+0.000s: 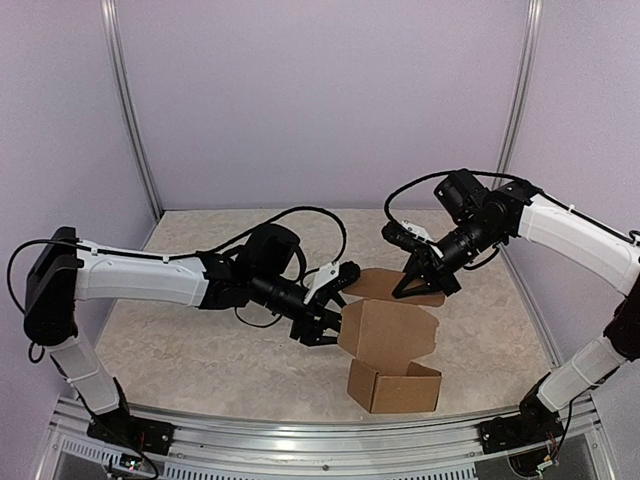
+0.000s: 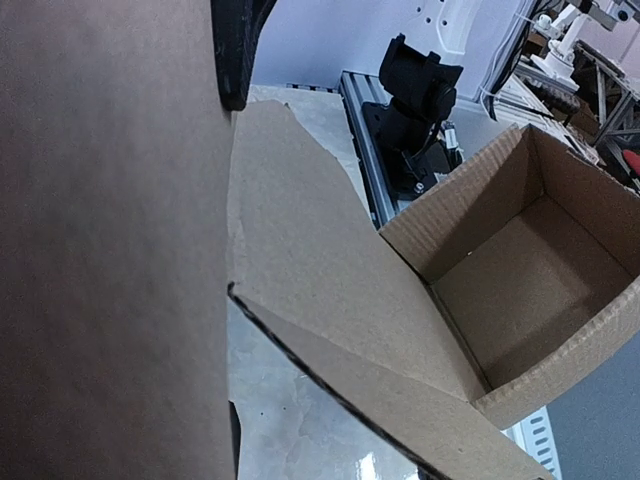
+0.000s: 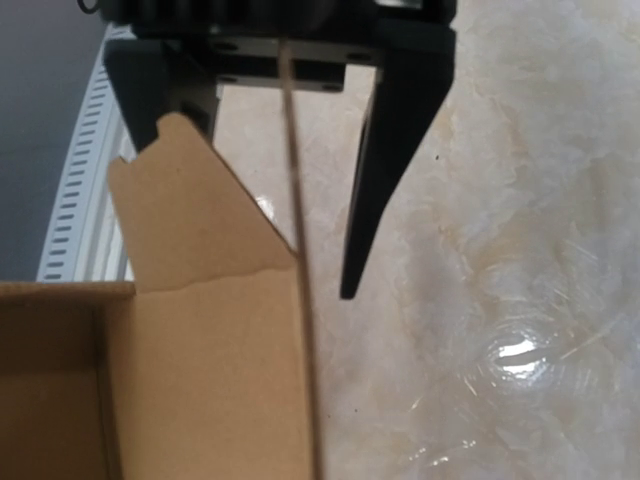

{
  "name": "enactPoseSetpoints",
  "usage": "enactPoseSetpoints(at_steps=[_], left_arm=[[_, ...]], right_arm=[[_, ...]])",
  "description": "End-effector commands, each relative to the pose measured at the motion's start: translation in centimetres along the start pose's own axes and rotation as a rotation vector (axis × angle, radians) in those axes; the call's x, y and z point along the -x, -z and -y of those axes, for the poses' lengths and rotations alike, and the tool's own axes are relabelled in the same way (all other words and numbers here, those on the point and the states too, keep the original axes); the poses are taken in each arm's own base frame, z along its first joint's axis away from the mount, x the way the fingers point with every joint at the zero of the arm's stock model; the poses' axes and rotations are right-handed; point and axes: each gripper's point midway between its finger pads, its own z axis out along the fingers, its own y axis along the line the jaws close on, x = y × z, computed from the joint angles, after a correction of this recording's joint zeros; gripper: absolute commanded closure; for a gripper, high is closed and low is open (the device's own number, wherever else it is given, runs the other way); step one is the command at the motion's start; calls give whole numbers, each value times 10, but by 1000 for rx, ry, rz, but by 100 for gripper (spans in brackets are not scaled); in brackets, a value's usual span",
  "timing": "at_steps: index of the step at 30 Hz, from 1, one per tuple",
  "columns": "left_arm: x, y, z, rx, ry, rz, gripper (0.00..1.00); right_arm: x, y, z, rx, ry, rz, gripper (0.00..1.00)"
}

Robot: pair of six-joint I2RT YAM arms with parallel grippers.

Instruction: Fold the paper box

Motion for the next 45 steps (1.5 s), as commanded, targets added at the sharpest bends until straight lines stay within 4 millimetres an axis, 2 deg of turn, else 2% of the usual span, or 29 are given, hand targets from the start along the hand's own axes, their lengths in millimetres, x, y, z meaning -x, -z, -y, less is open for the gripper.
enactPoseSetpoints(at_steps=[1,6,8,17,26,28,32,36,45], left_arm=[[3,3,8,-53,15,62,42],[4,30,2,-25,41,125,42],[1,33,3,-18,48,122,42],[5,16,17,-90,35,130,43],[27,19,32,-192,19,229,39],[25,16,32,-215,38,224,39],[18,17,30,-229,73,214,38],[7,24,15,-159,112,203,38],[12,36,19,-171,102,237,36]], right_arm=[[10,2,-3,6,34,27,100],[11,8,-14,26,58,38,100],[13,9,-16,28,66,43,100],[11,7,-16,34,57,43,100],[8,5,-15,23,51,46,100],[10,7,-15,17,59,49,100],[14,13,-20,14,74,52,100],[17,19,-23,7,90,50,100],[14,19,-31,41,94,46,100]])
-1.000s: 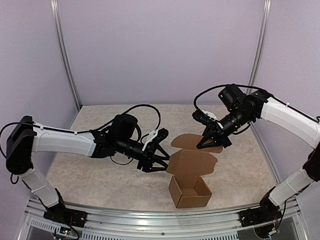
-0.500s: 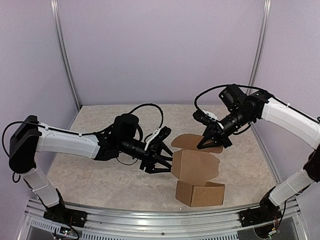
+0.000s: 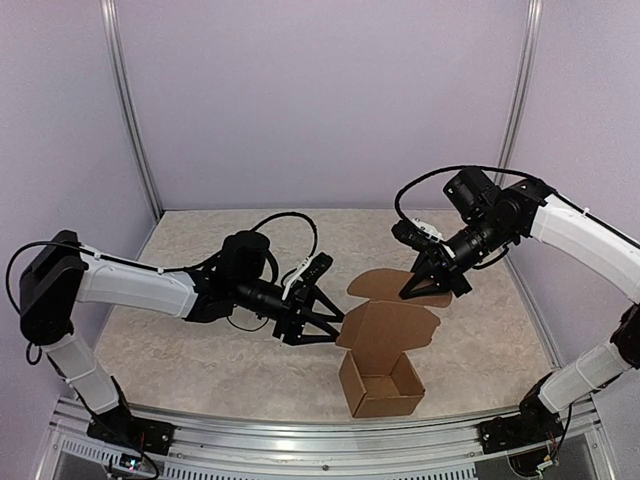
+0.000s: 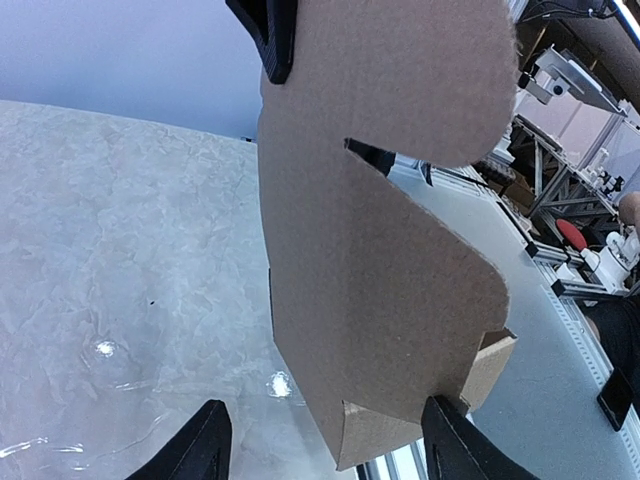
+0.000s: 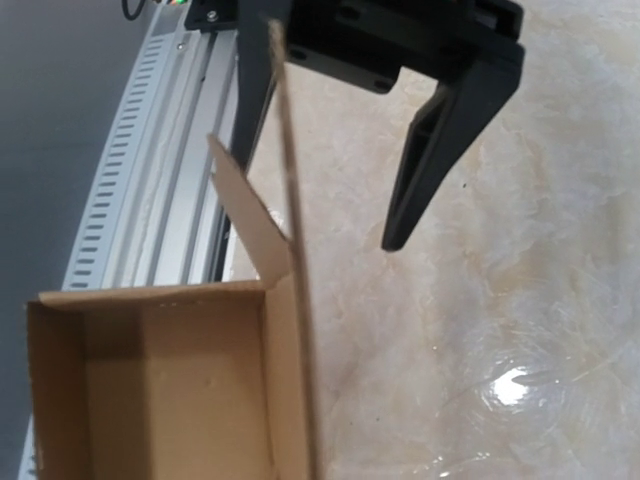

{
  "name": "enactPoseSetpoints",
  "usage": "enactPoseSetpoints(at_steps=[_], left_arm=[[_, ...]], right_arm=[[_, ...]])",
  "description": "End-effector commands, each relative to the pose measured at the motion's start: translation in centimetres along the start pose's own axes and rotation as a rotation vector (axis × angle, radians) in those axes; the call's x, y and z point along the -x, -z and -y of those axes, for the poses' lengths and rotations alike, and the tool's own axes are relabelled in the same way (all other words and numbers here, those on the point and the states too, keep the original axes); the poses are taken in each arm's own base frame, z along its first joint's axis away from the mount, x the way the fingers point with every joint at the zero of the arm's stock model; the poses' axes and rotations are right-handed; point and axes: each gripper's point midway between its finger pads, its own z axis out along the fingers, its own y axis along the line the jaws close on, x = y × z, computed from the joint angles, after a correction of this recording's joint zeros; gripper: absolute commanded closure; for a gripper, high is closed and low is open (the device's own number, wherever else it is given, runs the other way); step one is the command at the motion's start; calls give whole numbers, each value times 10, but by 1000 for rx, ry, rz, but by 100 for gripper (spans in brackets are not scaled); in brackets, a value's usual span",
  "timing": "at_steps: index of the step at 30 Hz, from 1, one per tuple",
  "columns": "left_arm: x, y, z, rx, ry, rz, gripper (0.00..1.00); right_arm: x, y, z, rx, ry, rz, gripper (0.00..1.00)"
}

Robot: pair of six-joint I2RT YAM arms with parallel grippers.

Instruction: Fold the paper box

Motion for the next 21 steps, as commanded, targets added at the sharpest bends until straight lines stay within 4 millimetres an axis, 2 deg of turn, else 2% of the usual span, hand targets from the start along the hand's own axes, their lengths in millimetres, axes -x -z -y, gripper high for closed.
enactPoseSetpoints(at_steps=[1,5,10,16,21], left_arm=[[16,6,15,-40,-38,45,36],[22,2,23,-83,-52,48,36],[20,-14,31,-141,-52,24,36],[17,-31,21,-112,-51,22,40],[10,-35,12,-66,-30,3,40]], right_arm=[[6,5,-10,17,24,11,100],[6,5,-9,11,23,10,100],[4,2,-3,-7,11,9,100],[6,2,-6,3,9,21,100],[2,2,-4,-8,12,6,100]])
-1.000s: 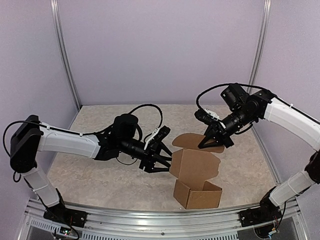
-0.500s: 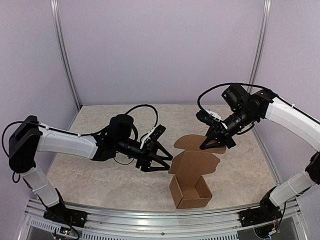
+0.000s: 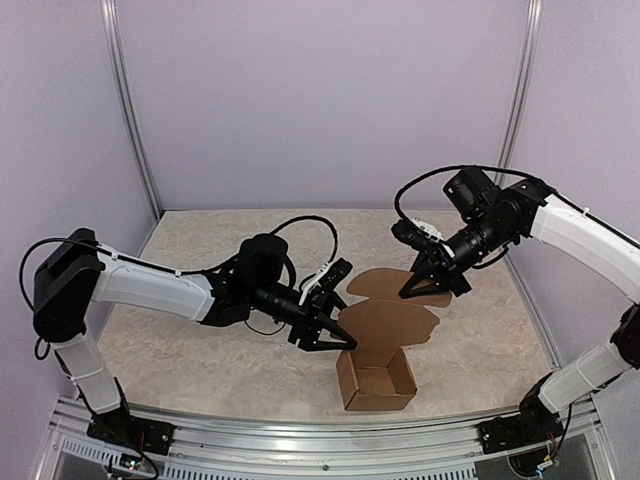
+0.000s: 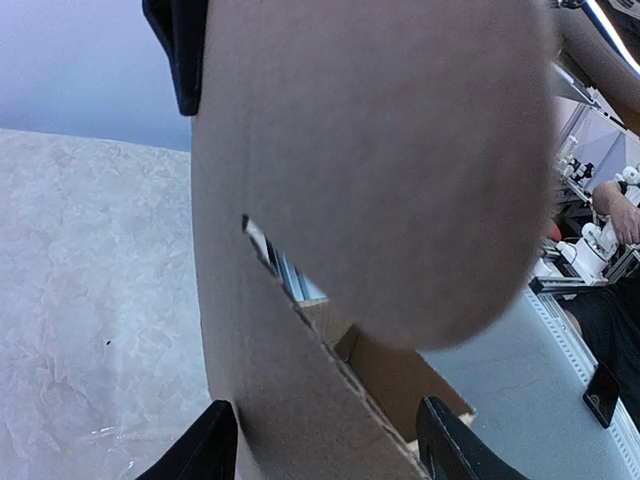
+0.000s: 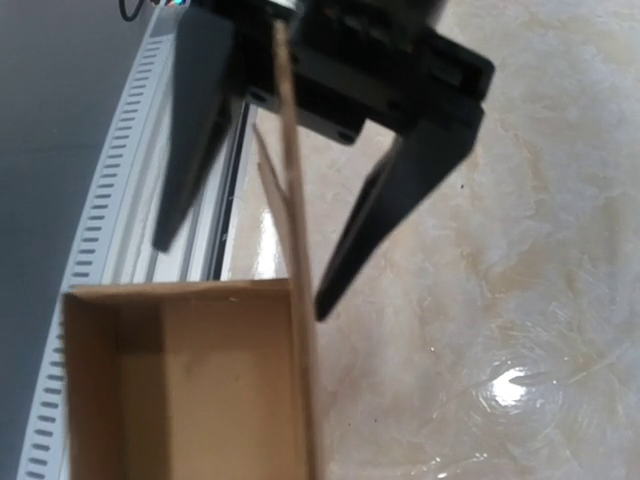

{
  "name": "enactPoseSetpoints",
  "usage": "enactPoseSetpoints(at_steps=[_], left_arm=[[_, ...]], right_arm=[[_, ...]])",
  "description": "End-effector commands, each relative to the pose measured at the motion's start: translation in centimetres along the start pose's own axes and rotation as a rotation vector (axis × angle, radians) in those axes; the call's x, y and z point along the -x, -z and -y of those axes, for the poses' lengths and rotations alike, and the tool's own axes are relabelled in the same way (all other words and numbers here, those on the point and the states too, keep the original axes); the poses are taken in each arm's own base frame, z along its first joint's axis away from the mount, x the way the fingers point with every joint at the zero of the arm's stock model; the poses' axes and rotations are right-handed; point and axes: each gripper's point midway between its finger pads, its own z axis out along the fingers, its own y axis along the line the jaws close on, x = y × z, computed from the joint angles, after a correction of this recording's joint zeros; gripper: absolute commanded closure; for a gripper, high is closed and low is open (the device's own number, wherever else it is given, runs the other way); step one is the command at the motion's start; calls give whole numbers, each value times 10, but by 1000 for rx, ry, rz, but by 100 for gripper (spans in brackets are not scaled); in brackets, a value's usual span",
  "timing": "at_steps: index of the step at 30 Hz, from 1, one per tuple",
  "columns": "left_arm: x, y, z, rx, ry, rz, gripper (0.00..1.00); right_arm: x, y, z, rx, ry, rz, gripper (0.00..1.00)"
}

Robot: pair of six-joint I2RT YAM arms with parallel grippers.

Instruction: Fold the paper box

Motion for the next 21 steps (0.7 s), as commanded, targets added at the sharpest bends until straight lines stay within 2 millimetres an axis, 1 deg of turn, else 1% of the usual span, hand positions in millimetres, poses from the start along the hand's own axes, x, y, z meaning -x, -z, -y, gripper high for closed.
enactPoseSetpoints(at_steps=[1,4,5,6,7,8,10,11,12,14,15,18,20,21], left_arm=[[0,-3,-16,106,5,-15,40],[5,12,-39,322,16,-17,40],[7,18,-42,374,8,-9,40],[5,21,-42,408,2,-10,40],[6,25,-41,436,-11,-4,38],[3,26,-36,448,-23,-10,37],[5,28,-15,416,-70,-10,35],[1,29,-6,394,-79,-24,35],[3,33,6,371,-105,-34,35],[-3,40,21,322,-120,-67,37],[-5,46,21,333,-115,-74,39],[5,67,15,362,-106,-40,50],[13,71,13,342,-108,-25,57],[15,70,12,324,-109,-32,59]], right_arm=[[1,2,-4,-12,13,4,100],[2,2,3,-58,3,4,100],[1,3,7,-82,-2,0,100],[1,3,12,-104,-4,-4,100],[-1,3,16,-126,-8,-10,100],[-2,3,19,-139,-15,-18,100],[-5,2,20,-139,-12,-30,100],[-5,2,18,-133,-8,-33,100],[-5,2,17,-126,-1,-32,100],[-5,3,13,-114,18,-30,100],[-4,4,10,-105,26,-30,100],[-7,3,3,-77,51,-43,100],[-7,3,0,-66,67,-52,100],[-6,3,-1,-62,71,-54,100]])
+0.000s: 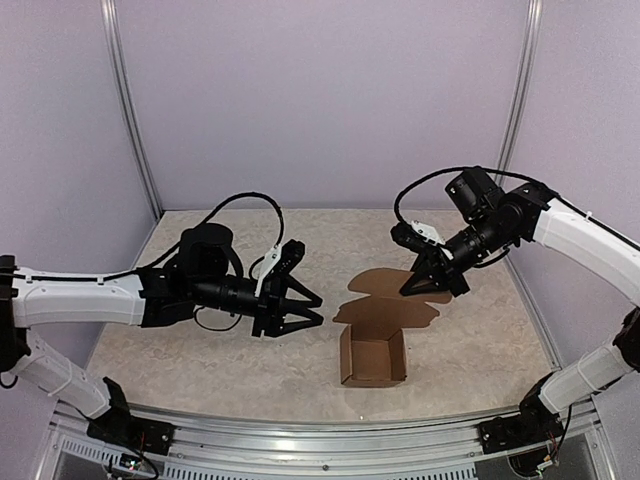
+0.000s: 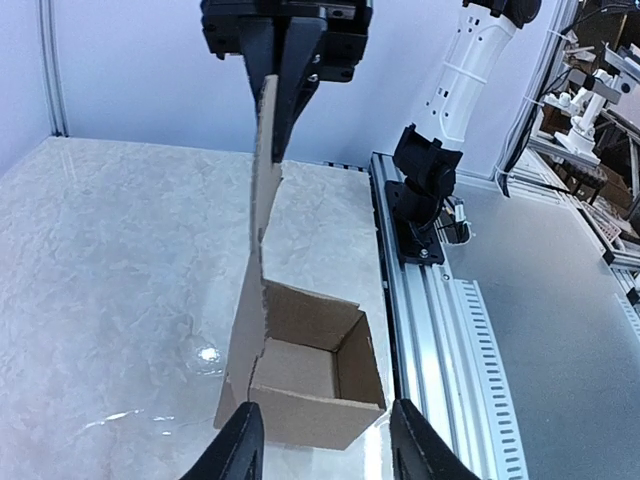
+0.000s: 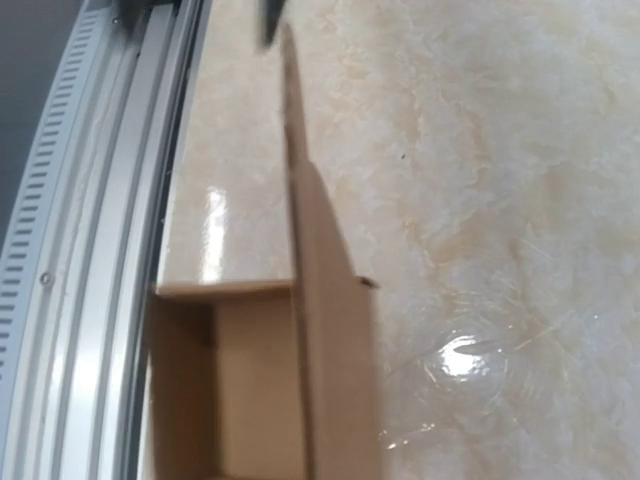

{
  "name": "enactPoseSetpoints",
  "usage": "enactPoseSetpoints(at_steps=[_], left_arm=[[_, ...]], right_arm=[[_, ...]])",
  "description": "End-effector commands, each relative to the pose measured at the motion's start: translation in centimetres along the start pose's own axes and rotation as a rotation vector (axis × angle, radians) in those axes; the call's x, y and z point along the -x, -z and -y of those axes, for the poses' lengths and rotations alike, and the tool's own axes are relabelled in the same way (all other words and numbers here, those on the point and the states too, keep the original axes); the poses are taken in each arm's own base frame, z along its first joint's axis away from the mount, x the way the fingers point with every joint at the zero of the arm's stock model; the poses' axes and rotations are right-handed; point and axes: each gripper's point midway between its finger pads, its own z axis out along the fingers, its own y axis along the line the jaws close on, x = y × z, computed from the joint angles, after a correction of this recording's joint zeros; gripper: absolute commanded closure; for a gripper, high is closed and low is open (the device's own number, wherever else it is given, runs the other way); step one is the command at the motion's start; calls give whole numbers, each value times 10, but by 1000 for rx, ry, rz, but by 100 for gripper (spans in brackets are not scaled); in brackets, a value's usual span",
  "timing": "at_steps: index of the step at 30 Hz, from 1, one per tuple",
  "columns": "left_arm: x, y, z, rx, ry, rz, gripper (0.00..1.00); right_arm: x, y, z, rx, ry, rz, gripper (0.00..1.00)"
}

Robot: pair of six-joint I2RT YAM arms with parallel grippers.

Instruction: Fold the paper box

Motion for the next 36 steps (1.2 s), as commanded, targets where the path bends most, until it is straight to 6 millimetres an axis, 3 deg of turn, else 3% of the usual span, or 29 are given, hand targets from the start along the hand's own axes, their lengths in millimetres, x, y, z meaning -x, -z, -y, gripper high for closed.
enactPoseSetpoints(at_steps=[1,5,9,22,28,33,36], left_arm=[[-6,1,-2,-67,9,-51,61],[-10,-19,-1,-140,14,-121,70],[-19,-27,-5,-158,31,-168,78],[-23,-54,5,-243,33,-152,78],[-12,-73,-1,-177,34,-118,81],[-11,-92,-54,228,61,-146,76],[-11,-87,-86,500,102,-146,76]], right_arm=[[4,4,-16,36,56,-7,100],[12,5,-18,38,77,-6,100],[14,3,-23,51,92,-22,100],[23,-5,-21,61,76,0,100],[18,-9,3,-55,21,-28,100],[5,-14,32,-182,-48,-78,100],[-1,-14,50,-246,-87,-95,100]])
